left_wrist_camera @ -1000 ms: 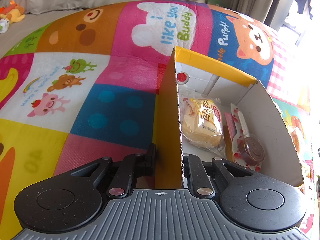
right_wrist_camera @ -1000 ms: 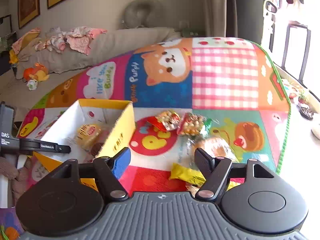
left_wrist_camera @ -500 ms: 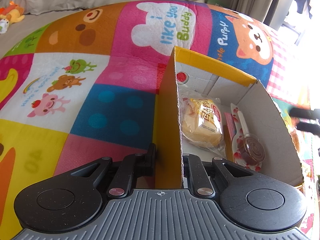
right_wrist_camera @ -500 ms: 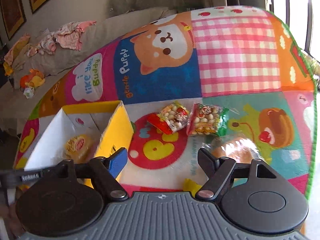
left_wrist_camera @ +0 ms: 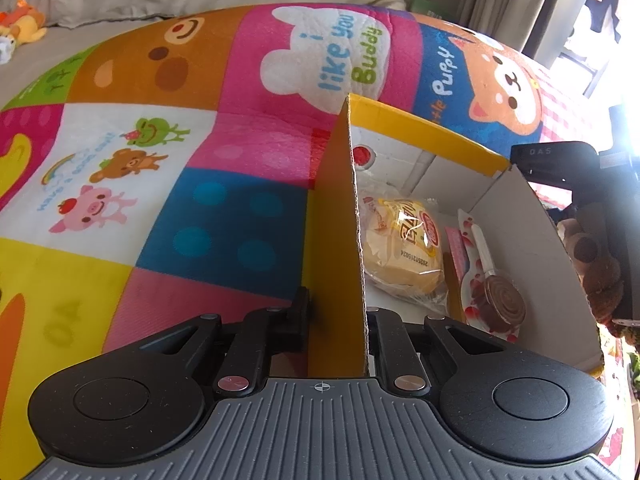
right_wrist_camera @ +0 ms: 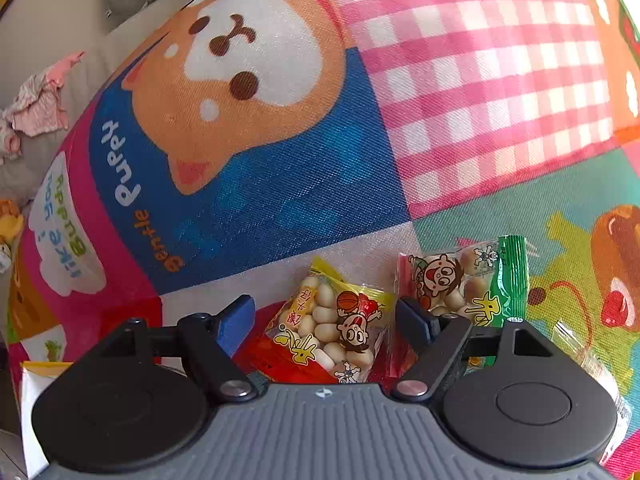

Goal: Organize objects
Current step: 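Lower the right gripper onto the red peanut snack bag and grasp it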

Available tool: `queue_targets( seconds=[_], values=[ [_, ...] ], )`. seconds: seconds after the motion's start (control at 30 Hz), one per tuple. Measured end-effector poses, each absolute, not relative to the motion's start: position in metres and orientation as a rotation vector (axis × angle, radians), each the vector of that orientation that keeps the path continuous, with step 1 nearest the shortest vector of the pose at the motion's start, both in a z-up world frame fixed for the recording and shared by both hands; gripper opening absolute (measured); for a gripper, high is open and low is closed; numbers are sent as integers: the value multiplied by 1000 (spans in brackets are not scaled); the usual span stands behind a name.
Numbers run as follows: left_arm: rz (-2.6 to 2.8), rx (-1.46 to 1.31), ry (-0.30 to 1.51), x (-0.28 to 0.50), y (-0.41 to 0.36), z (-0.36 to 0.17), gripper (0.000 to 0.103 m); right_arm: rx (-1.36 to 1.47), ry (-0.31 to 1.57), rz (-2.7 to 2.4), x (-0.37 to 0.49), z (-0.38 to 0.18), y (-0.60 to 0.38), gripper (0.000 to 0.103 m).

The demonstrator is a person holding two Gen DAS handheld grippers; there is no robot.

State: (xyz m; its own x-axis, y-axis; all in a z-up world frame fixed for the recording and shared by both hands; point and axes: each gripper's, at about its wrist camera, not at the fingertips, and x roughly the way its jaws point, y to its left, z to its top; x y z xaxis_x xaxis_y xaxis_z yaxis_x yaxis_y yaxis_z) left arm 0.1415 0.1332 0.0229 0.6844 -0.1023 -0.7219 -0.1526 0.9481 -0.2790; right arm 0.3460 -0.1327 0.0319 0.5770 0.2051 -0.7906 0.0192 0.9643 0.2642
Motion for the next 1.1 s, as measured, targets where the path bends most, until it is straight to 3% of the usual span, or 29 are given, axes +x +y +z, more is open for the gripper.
queue_targets(
  seconds=[0.1, 0.13, 0.37, 0.83, 1.1],
  values=[
    [27, -332, 820, 141, 133, 23, 15, 207, 956, 119, 345, 31, -123, 75],
    [27, -333, 820, 141, 133, 23, 15, 197, 969, 119, 345, 31, -123, 66],
    [31, -342, 817, 141, 134, 22, 15, 175, 1027, 177, 315, 33, -143, 60],
    [39, -351, 815, 142, 135, 22, 15, 37, 986, 435, 153, 61, -180, 58],
    [52, -329, 828, 142, 131, 24, 15, -46, 935, 467, 84, 46, -180, 62]
  ],
)
